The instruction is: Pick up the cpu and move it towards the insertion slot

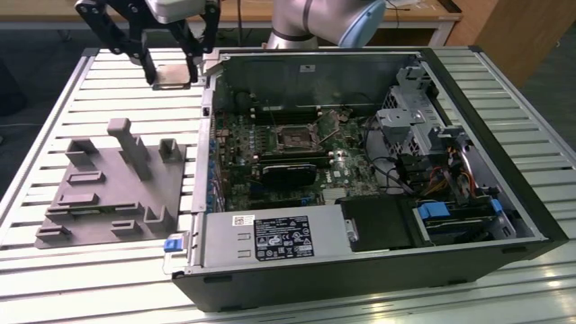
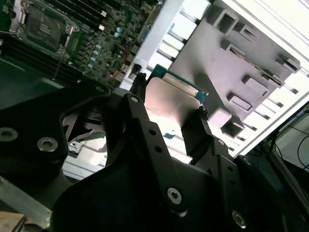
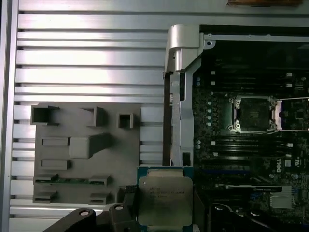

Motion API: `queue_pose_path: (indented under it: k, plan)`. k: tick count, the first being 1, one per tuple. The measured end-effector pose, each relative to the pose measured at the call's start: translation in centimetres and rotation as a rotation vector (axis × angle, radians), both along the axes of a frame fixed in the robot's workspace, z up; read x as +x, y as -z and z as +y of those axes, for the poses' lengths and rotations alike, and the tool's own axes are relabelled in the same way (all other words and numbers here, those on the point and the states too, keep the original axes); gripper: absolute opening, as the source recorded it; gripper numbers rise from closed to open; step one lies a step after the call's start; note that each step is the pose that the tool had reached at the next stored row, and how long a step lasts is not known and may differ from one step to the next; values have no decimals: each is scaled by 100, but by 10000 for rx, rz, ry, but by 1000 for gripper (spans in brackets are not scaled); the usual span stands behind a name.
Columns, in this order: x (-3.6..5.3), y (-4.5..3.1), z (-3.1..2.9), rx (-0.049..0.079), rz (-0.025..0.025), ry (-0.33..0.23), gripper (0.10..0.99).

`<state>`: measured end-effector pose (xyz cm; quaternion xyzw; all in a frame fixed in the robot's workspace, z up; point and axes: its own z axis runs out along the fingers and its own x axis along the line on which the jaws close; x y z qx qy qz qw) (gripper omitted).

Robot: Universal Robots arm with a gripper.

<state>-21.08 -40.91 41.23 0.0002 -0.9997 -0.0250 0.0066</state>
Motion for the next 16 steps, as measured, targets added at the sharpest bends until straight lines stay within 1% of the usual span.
queue_pose_path:
  k: [8,12,14,16]
  plan:
    - [350,0,0,0,79,0,545]
    - [536,0,1,0,108,0,545]
    - [623,2,9,2,126,0,545]
    - [683,7,35,2,143,-1,545]
